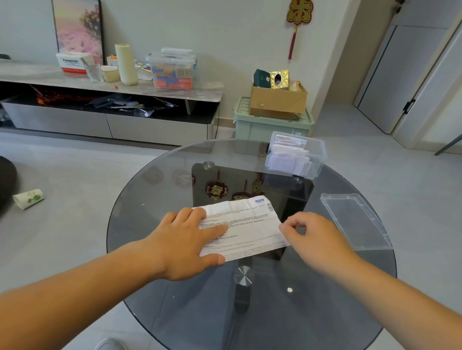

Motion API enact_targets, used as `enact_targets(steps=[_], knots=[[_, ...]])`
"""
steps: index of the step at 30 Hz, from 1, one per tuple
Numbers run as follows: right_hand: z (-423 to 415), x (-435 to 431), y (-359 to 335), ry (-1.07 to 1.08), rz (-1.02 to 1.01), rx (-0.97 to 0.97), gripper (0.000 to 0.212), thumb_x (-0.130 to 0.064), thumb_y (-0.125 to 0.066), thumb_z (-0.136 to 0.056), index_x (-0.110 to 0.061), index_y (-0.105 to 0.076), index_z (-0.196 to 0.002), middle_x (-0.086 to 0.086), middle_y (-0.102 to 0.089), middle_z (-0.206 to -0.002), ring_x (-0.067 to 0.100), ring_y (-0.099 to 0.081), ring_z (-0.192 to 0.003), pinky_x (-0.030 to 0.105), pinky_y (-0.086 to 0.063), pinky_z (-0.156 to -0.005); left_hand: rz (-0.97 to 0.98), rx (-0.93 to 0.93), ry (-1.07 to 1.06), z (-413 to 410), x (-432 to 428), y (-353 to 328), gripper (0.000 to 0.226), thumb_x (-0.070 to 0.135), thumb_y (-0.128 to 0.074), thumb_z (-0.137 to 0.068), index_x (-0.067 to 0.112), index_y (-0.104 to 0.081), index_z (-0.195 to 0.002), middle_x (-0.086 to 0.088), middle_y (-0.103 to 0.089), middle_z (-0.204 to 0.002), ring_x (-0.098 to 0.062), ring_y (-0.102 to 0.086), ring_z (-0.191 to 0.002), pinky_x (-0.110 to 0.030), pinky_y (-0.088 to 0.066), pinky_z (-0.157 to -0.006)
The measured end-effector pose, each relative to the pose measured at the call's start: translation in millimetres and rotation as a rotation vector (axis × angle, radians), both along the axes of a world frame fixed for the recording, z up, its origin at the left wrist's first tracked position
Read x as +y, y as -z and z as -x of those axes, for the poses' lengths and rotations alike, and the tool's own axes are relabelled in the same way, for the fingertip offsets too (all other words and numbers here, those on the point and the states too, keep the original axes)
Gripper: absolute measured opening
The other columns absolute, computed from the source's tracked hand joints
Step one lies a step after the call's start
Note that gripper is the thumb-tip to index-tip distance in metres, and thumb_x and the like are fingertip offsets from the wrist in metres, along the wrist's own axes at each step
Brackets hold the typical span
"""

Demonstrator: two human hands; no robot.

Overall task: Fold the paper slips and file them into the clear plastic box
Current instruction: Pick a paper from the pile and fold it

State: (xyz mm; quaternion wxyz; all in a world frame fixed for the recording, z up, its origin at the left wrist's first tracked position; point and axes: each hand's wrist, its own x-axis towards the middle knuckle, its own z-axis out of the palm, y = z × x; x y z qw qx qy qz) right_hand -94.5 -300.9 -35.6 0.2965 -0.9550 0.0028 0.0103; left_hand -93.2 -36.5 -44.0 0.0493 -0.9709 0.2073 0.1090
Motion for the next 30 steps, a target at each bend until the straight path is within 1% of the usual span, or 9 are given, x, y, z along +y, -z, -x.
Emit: enact_targets(steps=[2, 10, 13, 17, 20, 22, 24, 27, 30], knots=[[-6.2, 4.4, -4.4, 0.107, -0.179, 0.032, 0.015, -0.035, -0.068, -0.092, -0.027, -0.066, -0.104, -0.009, -0.063, -0.114, 0.012, -0.06, -0.108, 0.026, -0.046, -0.078, 0.002, -0.001, -0.001, 0.9, -3.9, -0.5, 0.071, 0.074, -0.027, -0.094, 0.045, -0.009, -0.156, -0.001, -0.014, -0.159, -0.025, -0.014, -0.146, -0.045, -0.013, -0.122], [-12.0, 14.8, -3.8, 0.265, -0.485, 0.237, 0.062, -0.034, -0.077, -0.087, -0.019, -0.043, -0.136, 0.0, -0.063, -0.114, 0.018, -0.063, -0.093, 0.028, -0.047, -0.066, 0.017, -0.033, 0.016, 8.6, -19.1, 1.3, 0.077, 0.08, -0.025, -0.089, 0.043, -0.011, -0.156, -0.001, -0.019, -0.152, -0.024, -0.021, -0.138, -0.043, -0.018, -0.118], [-9.4, 14.2, -7.9, 0.232, -0.544, 0.282, 0.032, -0.033, -0.072, -0.091, -0.019, -0.059, -0.116, -0.001, -0.071, -0.1, 0.015, -0.062, -0.072, 0.024, -0.048, -0.056, 0.036, -0.028, 0.011, 8.2, -20.6, 1.9, 0.076, 0.08, -0.026, -0.089, 0.044, -0.012, -0.155, 0.0, -0.02, -0.148, -0.023, -0.021, -0.136, -0.042, -0.018, -0.118], [-5.5, 15.0, -7.6, 0.15, -0.515, 0.23, 0.016, -0.025, -0.07, -0.093, -0.021, -0.065, -0.108, -0.005, -0.07, -0.104, 0.014, -0.065, -0.082, 0.017, -0.047, -0.049, 0.098, 0.003, 0.007, 4.2, -24.4, 1.7, 0.079, 0.082, -0.028, -0.088, 0.044, -0.014, -0.155, 0.004, -0.027, -0.133, -0.018, -0.028, -0.124, -0.038, -0.024, -0.114], [-6.9, 13.0, -2.3, 0.203, -0.434, 0.096, 0.042, -0.022, -0.073, -0.09, -0.023, -0.052, -0.126, -0.005, -0.062, -0.114, 0.015, -0.064, -0.096, 0.026, -0.057, -0.063, 0.165, 0.043, 0.038, 1.9, -22.3, -3.9, 0.08, 0.083, -0.035, -0.085, 0.043, -0.024, -0.154, 0.009, -0.029, -0.126, -0.014, -0.029, -0.119, -0.034, -0.023, -0.113], [-6.8, 5.9, 1.5, 0.236, -0.304, 0.006, 0.062, -0.025, -0.075, -0.089, -0.028, -0.04, -0.141, -0.004, -0.053, -0.126, 0.018, -0.056, -0.115, 0.03, -0.054, -0.084, 0.183, 0.067, 0.087, 3.3, -19.5, -5.8, 0.08, 0.08, -0.042, -0.085, 0.04, -0.028, -0.154, 0.007, -0.022, -0.143, -0.018, -0.02, -0.135, -0.036, -0.017, -0.119], [-3.9, 1.0, 5.4, 0.174, -0.049, -0.154, 0.055, -0.031, -0.072, -0.09, -0.031, -0.044, -0.138, -0.008, -0.045, -0.135, 0.017, -0.04, -0.13, 0.034, -0.039, -0.103, 0.201, 0.112, 0.107, 6.1, -18.1, -7.2, 0.082, 0.078, -0.044, -0.087, 0.038, -0.025, -0.155, 0.008, -0.009, -0.16, -0.019, -0.009, -0.149, -0.038, -0.011, -0.123], [9.8, 8.2, 2.9, -0.068, 0.098, -0.267, 0.016, -0.042, -0.062, -0.094, -0.036, -0.062, -0.109, -0.021, -0.05, -0.121, 0.008, -0.038, -0.122, 0.029, -0.029, -0.103, 0.125, 0.087, 0.133, 9.4, -17.8, -11.2, 0.085, 0.083, -0.037, -0.085, 0.04, -0.021, -0.156, 0.008, -0.014, -0.162, -0.017, -0.018, -0.146, -0.037, -0.018, -0.121], [26.0, 15.4, 4.7, -0.366, 0.073, -0.129, 0.032, -0.054, -0.059, -0.093, -0.035, -0.065, -0.117, -0.025, -0.051, -0.129, -0.003, -0.035, -0.125, 0.026, -0.033, -0.109, 0.058, 0.057, 0.174, 12.8, -16.0, -16.3, 0.09, 0.091, -0.031, -0.079, 0.045, -0.018, -0.155, 0.006, -0.023, -0.151, -0.018, -0.027, -0.132, -0.035, -0.028, -0.113]])
